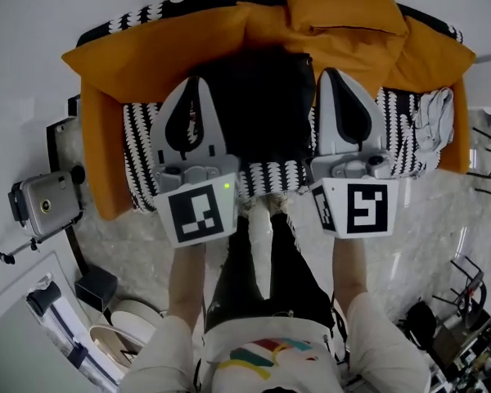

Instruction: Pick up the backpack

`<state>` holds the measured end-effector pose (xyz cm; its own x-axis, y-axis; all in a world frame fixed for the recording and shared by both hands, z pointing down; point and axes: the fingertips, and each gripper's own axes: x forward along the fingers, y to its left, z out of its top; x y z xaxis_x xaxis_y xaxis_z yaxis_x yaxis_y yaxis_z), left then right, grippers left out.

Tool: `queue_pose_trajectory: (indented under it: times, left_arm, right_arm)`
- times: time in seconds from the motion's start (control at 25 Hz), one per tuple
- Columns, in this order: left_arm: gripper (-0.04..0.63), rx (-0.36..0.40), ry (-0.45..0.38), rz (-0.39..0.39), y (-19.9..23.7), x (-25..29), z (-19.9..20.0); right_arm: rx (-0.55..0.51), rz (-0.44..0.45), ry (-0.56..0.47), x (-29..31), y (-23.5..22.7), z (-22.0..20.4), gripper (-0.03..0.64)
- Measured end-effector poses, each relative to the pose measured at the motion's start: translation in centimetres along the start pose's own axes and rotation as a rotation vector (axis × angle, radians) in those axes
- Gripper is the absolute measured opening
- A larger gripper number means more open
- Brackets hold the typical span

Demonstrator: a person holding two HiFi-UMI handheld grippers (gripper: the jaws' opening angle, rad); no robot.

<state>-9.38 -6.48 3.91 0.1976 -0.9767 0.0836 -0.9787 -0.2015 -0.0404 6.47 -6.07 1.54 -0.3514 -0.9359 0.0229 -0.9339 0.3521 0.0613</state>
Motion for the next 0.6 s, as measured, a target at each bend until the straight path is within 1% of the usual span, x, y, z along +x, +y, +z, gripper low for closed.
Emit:
queue_pose_trajectory:
  times: [0.2, 0.4, 0.6]
  left_arm:
    - [0.015, 0.010, 0.033, -0.014, -0.1, -0.8, -4.9]
    - [0.015, 0.014, 0.058, -0.040, -0.9, -1.4, -9.4]
    - [0.015, -0.032, 0.099, -0.027, -1.3, -1.9, -13.1]
  right_arm:
    - [0.009, -0.005, 0.020, -0.4, 0.0, -5.2, 0.000]
    - [0.013, -0.001, 0.070, -1.0, 0.4, -11.1, 0.000]
    - [0.017, 0.026, 0.124, -1.6, 1.8, -15.3, 0.000]
